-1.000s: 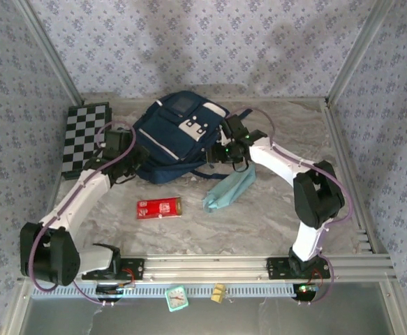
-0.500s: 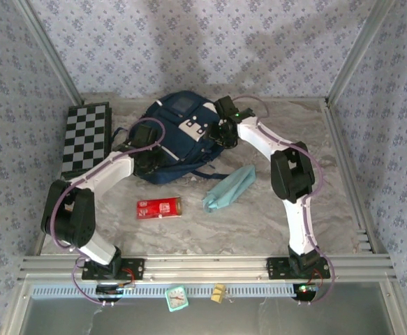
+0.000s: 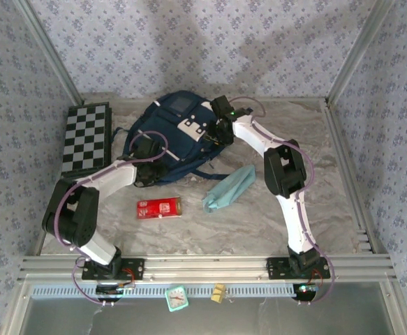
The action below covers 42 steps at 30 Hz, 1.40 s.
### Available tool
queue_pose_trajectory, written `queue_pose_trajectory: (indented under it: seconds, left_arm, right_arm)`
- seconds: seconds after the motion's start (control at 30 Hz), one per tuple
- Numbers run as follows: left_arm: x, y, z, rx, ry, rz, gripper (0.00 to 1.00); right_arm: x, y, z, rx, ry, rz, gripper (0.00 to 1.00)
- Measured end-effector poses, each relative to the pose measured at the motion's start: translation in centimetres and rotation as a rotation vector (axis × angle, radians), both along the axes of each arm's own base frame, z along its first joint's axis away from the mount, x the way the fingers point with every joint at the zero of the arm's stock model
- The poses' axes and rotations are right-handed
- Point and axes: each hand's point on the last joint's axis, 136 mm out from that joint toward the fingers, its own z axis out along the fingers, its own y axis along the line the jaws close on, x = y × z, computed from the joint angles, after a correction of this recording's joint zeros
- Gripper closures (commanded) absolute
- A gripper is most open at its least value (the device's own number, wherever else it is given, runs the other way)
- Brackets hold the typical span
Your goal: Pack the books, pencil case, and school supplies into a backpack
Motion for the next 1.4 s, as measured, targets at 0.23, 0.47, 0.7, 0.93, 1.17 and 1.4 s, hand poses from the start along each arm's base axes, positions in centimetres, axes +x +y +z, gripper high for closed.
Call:
queue_pose_trajectory:
  seconds: [0.23, 0.47, 0.7, 0.93, 1.17, 1.4]
  left_arm:
    - [0.1, -0.1, -0.6, -0.003, 0.005, -0.001, 0.91]
    - [0.2, -0.2, -0.8, -0.004, 0.008, -0.006, 0.91]
    - [0.4, -0.3, -1.5, 0.006, 0.009, -0.022, 0.91]
    - [2.9, -0.9, -1.5, 0.006, -0.012, -0.041, 0.9]
    - [6.0, -0.6, -1.1, 0.014, -0.04, -0.063, 0.86]
    - [8.3, 1.2, 0.4, 0.043, -0.07, -0.101, 0.63]
  right_arm:
    - [0.7, 0.8, 0.2, 0.01, -0.048, -0.034, 0.61]
    - [1.7, 1.3, -0.3, 0.054, -0.083, -0.073, 0.97]
    - [1.7, 0.9, 0.6, 0.143, -0.118, -0.092, 1.0]
    - [1.0, -1.5, 3.2, 0.259, -0.147, -0.141, 1.0]
    - [-1.1, -3.4, 3.5, 0.351, -0.135, -0.204, 1.0]
    - [-1.7, -2.4, 4.5, 0.443, -0.16, -0.223, 1.0]
